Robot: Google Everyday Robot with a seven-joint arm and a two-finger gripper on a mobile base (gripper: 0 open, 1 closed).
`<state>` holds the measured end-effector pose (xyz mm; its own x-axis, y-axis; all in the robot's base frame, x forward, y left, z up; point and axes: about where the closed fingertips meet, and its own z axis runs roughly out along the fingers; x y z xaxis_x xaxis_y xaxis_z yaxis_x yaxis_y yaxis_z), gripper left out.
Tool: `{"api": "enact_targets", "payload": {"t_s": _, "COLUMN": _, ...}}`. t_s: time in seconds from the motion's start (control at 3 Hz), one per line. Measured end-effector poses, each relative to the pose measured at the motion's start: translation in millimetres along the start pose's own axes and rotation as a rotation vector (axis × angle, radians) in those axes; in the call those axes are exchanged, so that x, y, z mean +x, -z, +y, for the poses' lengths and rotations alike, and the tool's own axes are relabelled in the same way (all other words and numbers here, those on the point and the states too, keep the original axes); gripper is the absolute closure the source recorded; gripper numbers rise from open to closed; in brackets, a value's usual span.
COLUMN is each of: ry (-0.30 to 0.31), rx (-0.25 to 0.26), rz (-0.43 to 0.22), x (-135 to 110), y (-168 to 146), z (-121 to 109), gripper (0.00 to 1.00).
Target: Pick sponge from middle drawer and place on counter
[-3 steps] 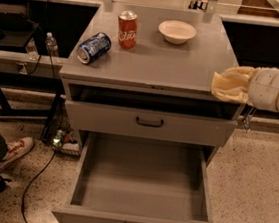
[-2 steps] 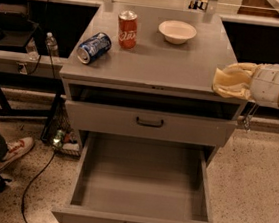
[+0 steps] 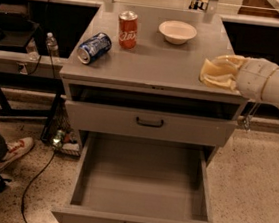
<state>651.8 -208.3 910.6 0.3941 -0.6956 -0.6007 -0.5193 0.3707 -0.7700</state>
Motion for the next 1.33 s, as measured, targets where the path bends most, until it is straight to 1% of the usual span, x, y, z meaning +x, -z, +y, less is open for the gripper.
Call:
{"api": "enact_targets", "payload": {"t_s": 0.33, "ry": -0.054, "rx": 0.038, "rz": -0.030, "x": -5, "y": -20, "z": -10, "gripper": 1.00}}
{"api": "enact_targets", "payload": {"t_s": 0.67, "ry": -0.086, "rx": 0.065, "rz": -0.059, "x": 1, "y": -51, "z": -19, "gripper": 1.00}}
{"api": "enact_targets", "payload": {"t_s": 1.0, "ry": -0.120, "rx": 0.079, "rz": -0.073, "x": 17, "y": -84, "z": -26, "gripper": 1.00}}
{"api": "enact_targets", "payload": {"t_s": 1.33, "ry": -0.155, "rx": 0.090, "rz": -0.078, "x": 33, "y": -113, "z": -34, "gripper": 0.82}}
